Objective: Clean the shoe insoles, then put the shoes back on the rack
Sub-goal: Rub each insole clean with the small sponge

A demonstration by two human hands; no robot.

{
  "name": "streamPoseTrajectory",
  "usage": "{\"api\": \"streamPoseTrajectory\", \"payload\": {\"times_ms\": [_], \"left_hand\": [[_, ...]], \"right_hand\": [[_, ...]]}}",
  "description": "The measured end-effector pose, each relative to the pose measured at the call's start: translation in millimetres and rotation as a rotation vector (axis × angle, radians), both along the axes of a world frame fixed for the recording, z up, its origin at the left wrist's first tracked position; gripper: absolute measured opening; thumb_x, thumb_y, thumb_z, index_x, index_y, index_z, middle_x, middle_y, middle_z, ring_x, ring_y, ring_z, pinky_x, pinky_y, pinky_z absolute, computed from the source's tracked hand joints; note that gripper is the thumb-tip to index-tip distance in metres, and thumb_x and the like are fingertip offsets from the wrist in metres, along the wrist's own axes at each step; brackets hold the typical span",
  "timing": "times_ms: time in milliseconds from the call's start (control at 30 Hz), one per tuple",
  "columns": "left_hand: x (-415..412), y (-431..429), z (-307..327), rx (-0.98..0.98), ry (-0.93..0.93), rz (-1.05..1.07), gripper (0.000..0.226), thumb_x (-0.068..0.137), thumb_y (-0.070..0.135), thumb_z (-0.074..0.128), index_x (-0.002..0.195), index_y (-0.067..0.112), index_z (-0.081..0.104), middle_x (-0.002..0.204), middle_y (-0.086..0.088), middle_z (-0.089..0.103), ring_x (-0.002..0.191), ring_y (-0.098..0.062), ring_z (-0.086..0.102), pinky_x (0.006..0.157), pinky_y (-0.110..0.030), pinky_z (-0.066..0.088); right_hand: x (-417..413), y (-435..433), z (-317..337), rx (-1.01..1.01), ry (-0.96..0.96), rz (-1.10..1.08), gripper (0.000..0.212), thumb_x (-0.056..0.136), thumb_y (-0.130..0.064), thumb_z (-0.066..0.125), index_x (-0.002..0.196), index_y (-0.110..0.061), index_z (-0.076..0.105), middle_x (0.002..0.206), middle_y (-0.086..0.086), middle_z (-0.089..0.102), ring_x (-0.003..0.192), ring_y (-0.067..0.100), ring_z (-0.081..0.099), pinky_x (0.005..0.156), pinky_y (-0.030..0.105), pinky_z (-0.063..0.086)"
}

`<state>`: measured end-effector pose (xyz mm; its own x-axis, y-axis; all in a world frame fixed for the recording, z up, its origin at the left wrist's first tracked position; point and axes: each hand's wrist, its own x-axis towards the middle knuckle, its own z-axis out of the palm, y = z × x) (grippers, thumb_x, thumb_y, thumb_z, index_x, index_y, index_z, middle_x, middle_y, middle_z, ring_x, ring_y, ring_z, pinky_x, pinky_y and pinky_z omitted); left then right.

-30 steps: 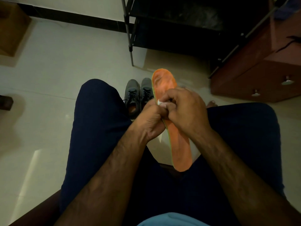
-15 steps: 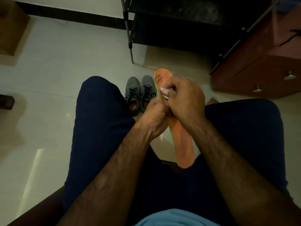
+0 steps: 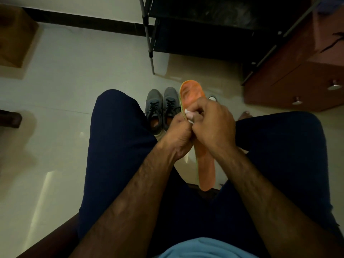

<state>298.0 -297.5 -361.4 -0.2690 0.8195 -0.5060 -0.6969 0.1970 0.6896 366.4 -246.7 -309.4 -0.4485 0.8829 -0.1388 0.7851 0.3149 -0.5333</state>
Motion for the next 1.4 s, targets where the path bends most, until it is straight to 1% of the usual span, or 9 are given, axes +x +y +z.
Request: {"api": "streamPoseTrajectory", "payload": {"times_ms": [133, 300, 467, 633, 800, 967, 1133, 1300, 1400], "left_hand": [[2.1, 2.1, -1.9, -0.003, 0.003, -0.017, 0.027, 0.094, -0.010, 0.052, 0.119, -0.017, 0.057, 0.102, -0.026, 0.060, 0.090, -0.036, 0.058, 0.072, -0.037, 0.052], [-0.6, 1.1, 0.5, -0.011, -0.016, 0.006, 0.018, 0.100, -0.008, 0.047, 0.109, -0.009, 0.063, 0.092, -0.015, 0.069, 0.082, -0.023, 0.068, 0.071, -0.031, 0.056], [-3.5, 1.3, 2.5, 0.007, -0.088, -0.053, 0.059, 0.074, -0.028, 0.040, 0.124, -0.006, 0.062, 0.084, -0.014, 0.064, 0.075, -0.023, 0.065, 0.060, -0.029, 0.053], [-3.1, -0.2, 4.9, 0.019, -0.104, -0.002, 0.036, 0.084, -0.022, 0.050, 0.113, -0.007, 0.065, 0.093, -0.018, 0.069, 0.083, -0.025, 0.071, 0.070, -0.030, 0.060], [-4.0, 0.3, 7.4, -0.035, -0.128, -0.048, 0.070, 0.069, -0.030, 0.034, 0.130, -0.005, 0.059, 0.091, -0.016, 0.066, 0.081, -0.027, 0.066, 0.073, -0.037, 0.053], [-4.9, -1.5, 14.3, -0.030, -0.134, -0.026, 0.053, 0.075, -0.031, 0.032, 0.116, -0.013, 0.060, 0.078, -0.009, 0.069, 0.071, -0.018, 0.070, 0.058, -0.025, 0.055], [-1.9, -1.8, 12.9, -0.080, -0.126, -0.067, 0.076, 0.069, -0.028, 0.034, 0.137, -0.003, 0.056, 0.106, -0.021, 0.064, 0.099, -0.036, 0.062, 0.080, -0.042, 0.054], [-4.0, -4.5, 14.5, -0.081, -0.131, -0.063, 0.069, 0.068, -0.030, 0.033, 0.127, -0.004, 0.060, 0.092, -0.017, 0.066, 0.087, -0.031, 0.065, 0.071, -0.037, 0.054], [-3.3, -2.2, 15.0, -0.089, -0.122, -0.057, 0.075, 0.067, -0.029, 0.032, 0.133, -0.003, 0.059, 0.103, -0.021, 0.067, 0.096, -0.034, 0.066, 0.083, -0.043, 0.056]], "right_hand": [[-8.5, 18.5, -2.0, 0.015, -0.005, -0.063, 0.011, 0.092, -0.039, 0.074, 0.087, -0.030, 0.070, 0.091, -0.008, 0.072, 0.091, 0.020, 0.067, 0.093, 0.045, 0.052], [-1.0, 1.0, 2.0, -0.007, -0.009, 0.012, 0.009, 0.094, -0.037, 0.072, 0.086, -0.033, 0.069, 0.083, -0.015, 0.063, 0.087, 0.012, 0.064, 0.089, 0.037, 0.052], [1.6, 28.9, -4.2, -0.017, -0.036, -0.156, 0.012, 0.094, -0.042, 0.070, 0.085, -0.033, 0.068, 0.092, -0.011, 0.071, 0.093, 0.016, 0.066, 0.091, 0.041, 0.052], [12.0, 0.3, -6.5, -0.005, -0.024, 0.025, 0.007, 0.093, -0.034, 0.074, 0.087, -0.034, 0.069, 0.093, -0.012, 0.072, 0.094, 0.014, 0.066, 0.091, 0.043, 0.052], [5.3, 33.3, -7.9, 0.008, -0.012, -0.144, 0.011, 0.094, -0.040, 0.071, 0.087, -0.032, 0.069, 0.087, -0.013, 0.068, 0.090, 0.016, 0.066, 0.088, 0.046, 0.054], [12.6, 6.9, -9.7, 0.070, -0.108, 0.071, 0.005, 0.093, -0.036, 0.073, 0.095, -0.032, 0.071, 0.098, -0.010, 0.070, 0.097, 0.018, 0.065, 0.092, 0.040, 0.048], [10.0, 42.7, -12.1, 0.102, -0.115, -0.117, 0.006, 0.095, -0.038, 0.070, 0.094, -0.032, 0.069, 0.097, -0.010, 0.071, 0.097, 0.018, 0.065, 0.094, 0.041, 0.047], [9.4, 27.2, -13.5, 0.127, -0.156, 0.107, 0.008, 0.095, -0.041, 0.070, 0.092, -0.033, 0.068, 0.096, -0.013, 0.067, 0.094, 0.016, 0.063, 0.092, 0.038, 0.043], [9.3, 43.9, -14.5, 0.155, -0.144, 0.012, 0.010, 0.095, -0.042, 0.069, 0.097, -0.033, 0.072, 0.097, -0.012, 0.071, 0.094, 0.014, 0.065, 0.095, 0.040, 0.045]]}}
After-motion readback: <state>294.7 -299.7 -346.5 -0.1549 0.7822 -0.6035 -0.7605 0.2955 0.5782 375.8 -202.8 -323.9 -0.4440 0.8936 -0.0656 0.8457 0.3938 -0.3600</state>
